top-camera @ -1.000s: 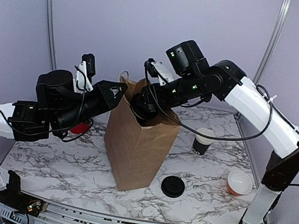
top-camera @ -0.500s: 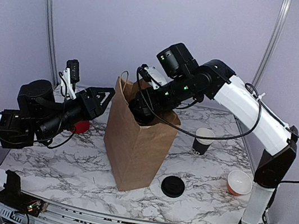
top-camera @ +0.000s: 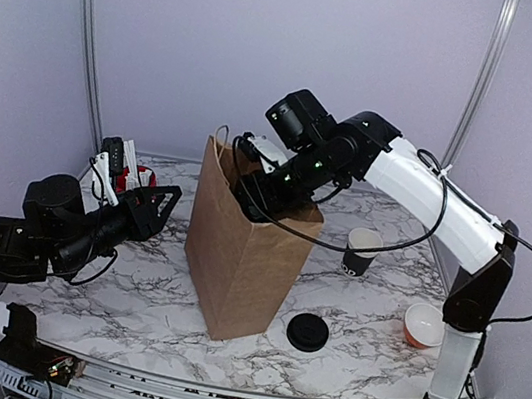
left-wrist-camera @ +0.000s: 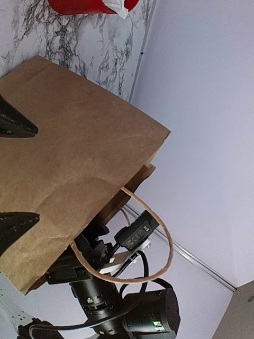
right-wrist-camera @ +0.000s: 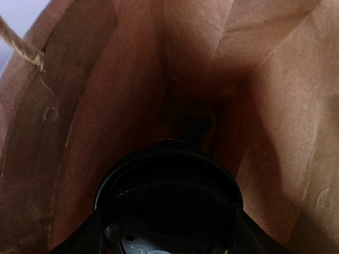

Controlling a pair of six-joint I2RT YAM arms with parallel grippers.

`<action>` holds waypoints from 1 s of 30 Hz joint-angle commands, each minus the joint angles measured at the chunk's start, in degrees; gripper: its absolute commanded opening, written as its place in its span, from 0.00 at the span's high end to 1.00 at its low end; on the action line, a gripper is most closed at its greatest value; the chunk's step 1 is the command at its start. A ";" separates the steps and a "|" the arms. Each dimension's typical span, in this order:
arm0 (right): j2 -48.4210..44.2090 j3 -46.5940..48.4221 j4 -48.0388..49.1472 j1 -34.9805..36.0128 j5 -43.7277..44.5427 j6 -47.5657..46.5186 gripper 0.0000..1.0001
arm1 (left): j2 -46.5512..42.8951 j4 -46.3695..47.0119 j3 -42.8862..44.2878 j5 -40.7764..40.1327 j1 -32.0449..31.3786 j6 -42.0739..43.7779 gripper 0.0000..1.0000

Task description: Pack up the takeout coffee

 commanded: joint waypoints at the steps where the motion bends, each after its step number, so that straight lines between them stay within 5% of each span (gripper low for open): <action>1: 1.00 2.17 -2.64 0.82 -1.10 -0.14 0.39 | -0.92 -2.51 -2.26 -2.72 -0.19 -1.76 0.53; 30: -2.85 -7.93 -12.52 6.72 -6.95 -4.22 0.40 | 0.16 -10.99 1.52 -5.80 3.43 -5.69 0.53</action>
